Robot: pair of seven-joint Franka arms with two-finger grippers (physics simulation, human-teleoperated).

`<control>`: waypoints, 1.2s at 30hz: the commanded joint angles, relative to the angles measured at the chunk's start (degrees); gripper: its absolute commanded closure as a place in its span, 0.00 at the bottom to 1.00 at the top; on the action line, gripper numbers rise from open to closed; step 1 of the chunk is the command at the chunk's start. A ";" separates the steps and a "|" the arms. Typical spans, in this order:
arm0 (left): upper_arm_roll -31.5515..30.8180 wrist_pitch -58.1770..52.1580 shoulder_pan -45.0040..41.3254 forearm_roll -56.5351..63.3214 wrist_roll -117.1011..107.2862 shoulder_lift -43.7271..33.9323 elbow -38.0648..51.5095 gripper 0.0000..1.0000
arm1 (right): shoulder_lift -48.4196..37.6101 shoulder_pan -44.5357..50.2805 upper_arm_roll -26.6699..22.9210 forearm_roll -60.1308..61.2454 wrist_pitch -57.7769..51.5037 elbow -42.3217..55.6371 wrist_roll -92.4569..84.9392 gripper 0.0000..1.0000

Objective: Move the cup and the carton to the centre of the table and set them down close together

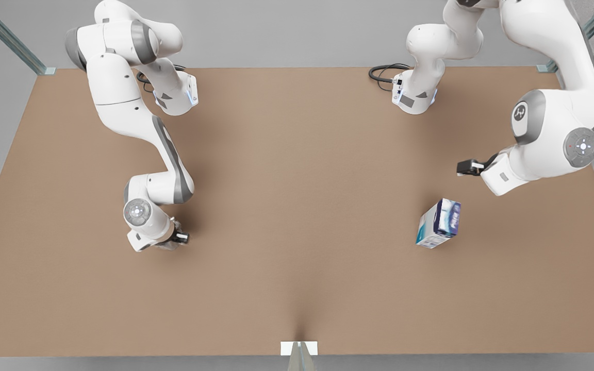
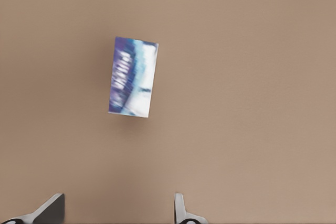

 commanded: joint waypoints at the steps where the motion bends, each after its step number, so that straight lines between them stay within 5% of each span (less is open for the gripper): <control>1: 0.00 0.59 -0.01 0.15 0.00 -0.02 -0.44 0.00 | 0.00 -0.05 0.00 0.01 0.04 0.00 -0.05 0.79; 10: 0.00 14.31 -0.01 0.41 0.00 1.47 -5.63 0.00 | -0.09 0.04 -0.53 -0.08 -0.40 0.00 -1.28 0.79; 17: -0.08 14.75 -0.09 -0.03 0.00 6.48 -3.43 0.00 | -0.79 0.04 -0.18 0.01 -3.04 1.76 -0.14 0.79; 22: -0.96 16.42 -0.09 0.23 0.09 8.68 -2.73 0.00 | 0.52 2.41 4.65 -0.08 -12.96 14.23 12.85 0.79; 27: -1.23 20.72 -0.09 0.15 0.09 10.18 -3.52 0.00 | 17.48 12.86 6.94 0.09 -22.28 44.20 31.50 0.79; 31: -1.23 21.87 -0.09 -0.03 0.09 12.11 -3.61 0.00 | 31.99 23.59 3.87 0.09 -24.48 66.17 31.41 0.79; 36: -1.23 22.31 -0.09 0.06 0.09 13.34 -4.57 0.00 | 37.00 28.78 4.22 0.18 -17.63 68.73 29.39 0.79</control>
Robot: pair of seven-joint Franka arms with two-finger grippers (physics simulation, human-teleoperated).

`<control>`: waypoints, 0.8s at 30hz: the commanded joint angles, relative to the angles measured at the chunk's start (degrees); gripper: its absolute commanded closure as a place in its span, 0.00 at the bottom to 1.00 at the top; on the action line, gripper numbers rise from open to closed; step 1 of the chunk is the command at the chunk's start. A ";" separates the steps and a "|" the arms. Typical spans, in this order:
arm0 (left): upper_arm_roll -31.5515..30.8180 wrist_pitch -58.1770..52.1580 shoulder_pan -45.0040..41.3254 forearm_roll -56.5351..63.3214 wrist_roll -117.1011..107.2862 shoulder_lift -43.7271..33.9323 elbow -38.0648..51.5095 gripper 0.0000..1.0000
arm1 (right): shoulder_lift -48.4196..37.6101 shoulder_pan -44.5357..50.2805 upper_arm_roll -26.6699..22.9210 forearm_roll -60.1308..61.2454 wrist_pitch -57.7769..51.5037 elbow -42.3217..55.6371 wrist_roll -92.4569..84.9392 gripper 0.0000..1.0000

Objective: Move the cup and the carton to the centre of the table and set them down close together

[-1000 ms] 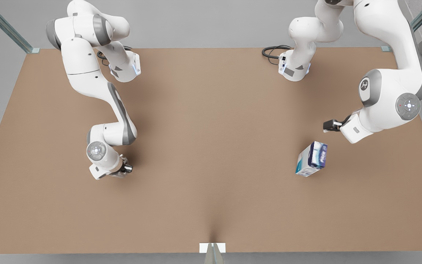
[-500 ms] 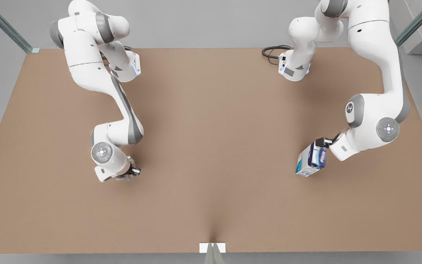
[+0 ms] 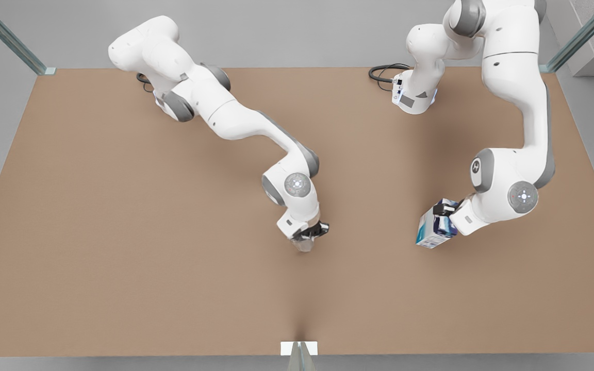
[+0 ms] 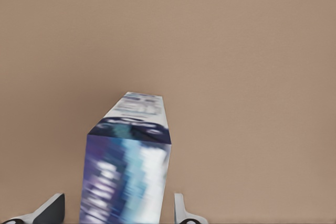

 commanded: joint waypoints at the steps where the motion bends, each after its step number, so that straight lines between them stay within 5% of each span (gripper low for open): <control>1: 0.00 0.00 0.00 0.00 0.03 0.13 0.00 0.00 | 0.09 0.80 -0.08 -0.29 -0.20 -0.18 0.12 0.79; 3: 0.00 0.00 0.00 0.00 0.03 0.74 -0.09 0.00 | 0.97 1.33 -0.25 -0.38 0.15 -0.18 -0.15 0.79; 4: 0.00 0.00 0.00 0.00 -0.06 1.18 0.00 0.00 | 1.06 1.33 -0.25 -0.38 0.42 -0.18 -0.15 0.00; 11: 0.00 0.09 0.00 0.00 -0.06 2.06 0.00 0.03 | 1.14 1.24 -0.43 -0.38 4.37 0.26 -1.11 0.00; 12: 0.00 0.09 0.00 0.00 -0.06 2.24 0.00 0.28 | 1.14 1.07 -0.34 -0.38 6.39 0.17 -1.11 0.00; 14: 0.00 0.00 0.00 0.00 -0.14 2.24 0.09 0.50 | 1.14 0.54 -0.25 -0.29 8.24 0.17 -1.11 0.00; 24: -2.11 -6.59 0.00 0.80 -16.05 -2.60 0.88 0.46 | -2.72 -0.25 1.15 0.15 9.47 -0.88 -0.14 0.00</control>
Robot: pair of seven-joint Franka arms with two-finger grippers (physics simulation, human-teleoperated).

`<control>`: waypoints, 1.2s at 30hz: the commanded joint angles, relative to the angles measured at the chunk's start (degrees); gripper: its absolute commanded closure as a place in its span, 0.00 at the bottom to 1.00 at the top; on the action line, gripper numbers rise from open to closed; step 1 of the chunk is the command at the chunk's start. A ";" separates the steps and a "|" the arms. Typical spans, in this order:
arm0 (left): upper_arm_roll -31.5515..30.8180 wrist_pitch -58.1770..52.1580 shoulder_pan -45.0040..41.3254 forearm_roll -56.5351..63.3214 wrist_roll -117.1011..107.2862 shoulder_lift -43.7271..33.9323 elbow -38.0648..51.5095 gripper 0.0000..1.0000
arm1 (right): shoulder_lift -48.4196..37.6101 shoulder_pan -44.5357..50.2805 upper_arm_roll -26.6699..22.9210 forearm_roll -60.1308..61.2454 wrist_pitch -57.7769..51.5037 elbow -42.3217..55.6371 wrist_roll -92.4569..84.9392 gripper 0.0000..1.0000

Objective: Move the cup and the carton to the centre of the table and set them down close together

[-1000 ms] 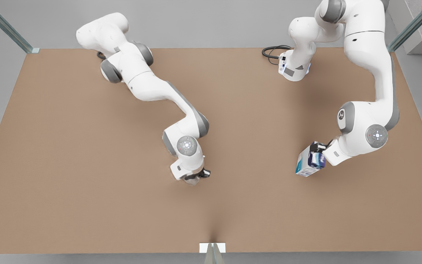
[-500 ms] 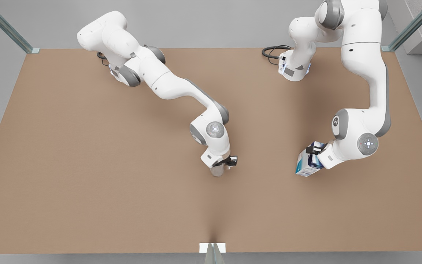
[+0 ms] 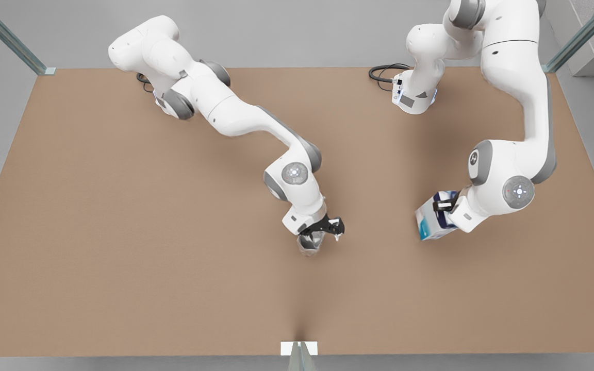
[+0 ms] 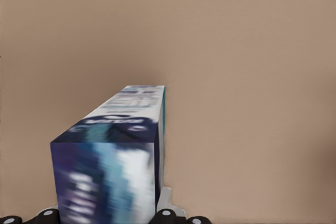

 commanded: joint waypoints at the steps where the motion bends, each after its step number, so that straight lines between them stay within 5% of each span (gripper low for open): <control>1: 0.02 -0.04 -0.03 -0.46 0.04 0.02 -0.01 0.46 | -1.40 -0.83 0.29 -0.04 -0.53 -0.88 -0.22 0.00; 4: -0.16 -1.35 -0.99 -0.72 -5.40 -0.86 -0.01 0.46 | -21.26 -13.57 5.65 -0.74 -1.58 -25.13 -7.51 0.00; 7: -0.33 -1.35 -18.48 -3.88 -39.76 -1.30 0.26 0.46 | -39.45 -30.45 7.41 -1.01 -18.80 -40.43 -24.65 0.00; 12: -8.86 -0.04 -27.44 -12.32 -62.00 0.19 4.21 0.44 | -59.68 -44.61 4.78 -0.92 -38.14 -47.99 -38.10 0.00; 13: -9.91 0.67 -27.80 -12.33 -62.53 1.86 4.21 0.44 | -59.85 -44.52 1.17 -0.30 -39.11 -47.99 -42.67 0.00; 20: -9.91 9.46 -27.89 -11.18 -61.57 6.69 3.51 0.39 | -58.01 -45.22 0.29 -0.30 -42.01 -46.59 -43.99 0.00; 21: -9.91 9.54 -27.89 -11.10 -61.48 7.05 3.51 0.31 | -58.01 -45.57 0.21 -0.39 -42.36 -46.32 -44.52 0.00; 22: -9.91 9.28 -27.89 -11.09 -61.04 7.05 3.51 0.03 | -58.01 -45.48 0.29 -2.06 -43.69 -45.97 -43.91 0.00; 23: -9.91 9.19 -27.89 -11.09 -61.04 7.14 3.51 0.00 | -57.48 -45.66 0.29 -1.71 -43.51 -46.23 -44.08 0.00; 36: -9.56 4.71 -27.54 -11.09 -61.30 5.03 4.21 0.00 | -55.90 -45.40 0.47 -0.83 -38.67 -44.91 -43.64 0.00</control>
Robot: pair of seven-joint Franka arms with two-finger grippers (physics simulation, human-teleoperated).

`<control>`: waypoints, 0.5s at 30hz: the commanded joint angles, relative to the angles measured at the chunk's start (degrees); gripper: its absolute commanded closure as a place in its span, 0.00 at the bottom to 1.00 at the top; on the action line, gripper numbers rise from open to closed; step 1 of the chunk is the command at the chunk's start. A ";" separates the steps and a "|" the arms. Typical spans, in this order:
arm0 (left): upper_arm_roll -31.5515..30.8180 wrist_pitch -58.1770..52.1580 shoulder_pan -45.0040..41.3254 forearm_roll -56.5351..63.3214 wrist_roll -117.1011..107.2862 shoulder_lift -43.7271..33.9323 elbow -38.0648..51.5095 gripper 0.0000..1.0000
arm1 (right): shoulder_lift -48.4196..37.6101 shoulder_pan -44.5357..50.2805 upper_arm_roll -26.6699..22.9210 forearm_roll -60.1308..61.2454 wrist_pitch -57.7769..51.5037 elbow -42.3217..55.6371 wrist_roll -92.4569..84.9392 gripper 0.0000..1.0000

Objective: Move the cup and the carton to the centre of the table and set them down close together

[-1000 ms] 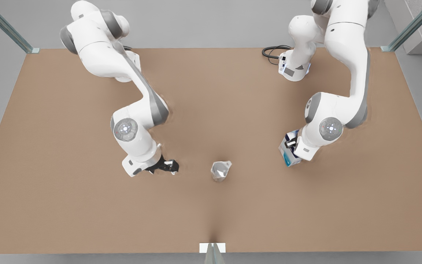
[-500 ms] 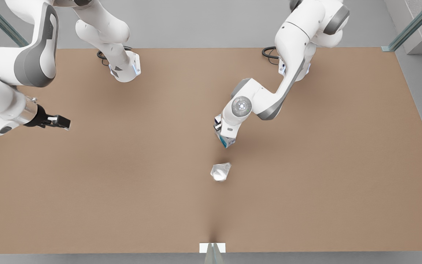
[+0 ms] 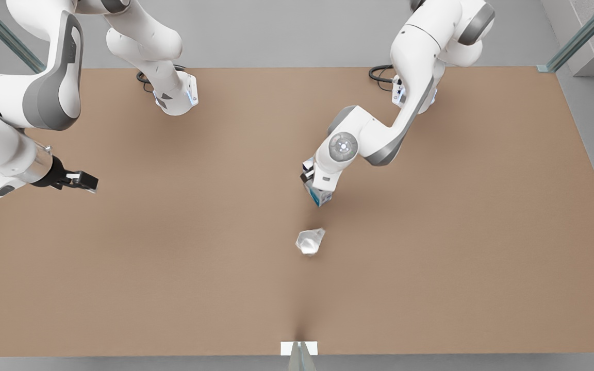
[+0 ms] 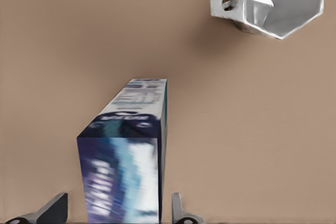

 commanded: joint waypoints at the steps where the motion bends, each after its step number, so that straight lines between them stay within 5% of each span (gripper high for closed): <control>1: 0.05 -1.59 0.07 -0.08 0.00 -0.50 0.81 0.00 | 0.00 -0.09 0.00 0.04 0.00 0.00 0.00 0.00; 3: 0.31 -13.45 0.43 -0.96 -0.53 -2.79 7.83 0.00 | 0.08 0.00 0.00 0.04 0.09 0.09 0.00 0.00; 6: 8.31 -15.05 6.84 -4.22 9.73 -5.07 15.23 0.00 | 0.08 0.00 0.00 0.04 0.79 0.09 0.00 0.00; 10: 8.40 -20.50 21.78 7.91 63.53 -5.42 14.53 0.00 | 0.26 0.00 0.00 0.04 0.88 0.18 0.00 0.00; 15: 10.86 -19.80 25.12 11.43 65.57 -5.07 13.65 0.00 | 0.35 -0.17 0.08 0.31 1.32 0.26 0.00 0.00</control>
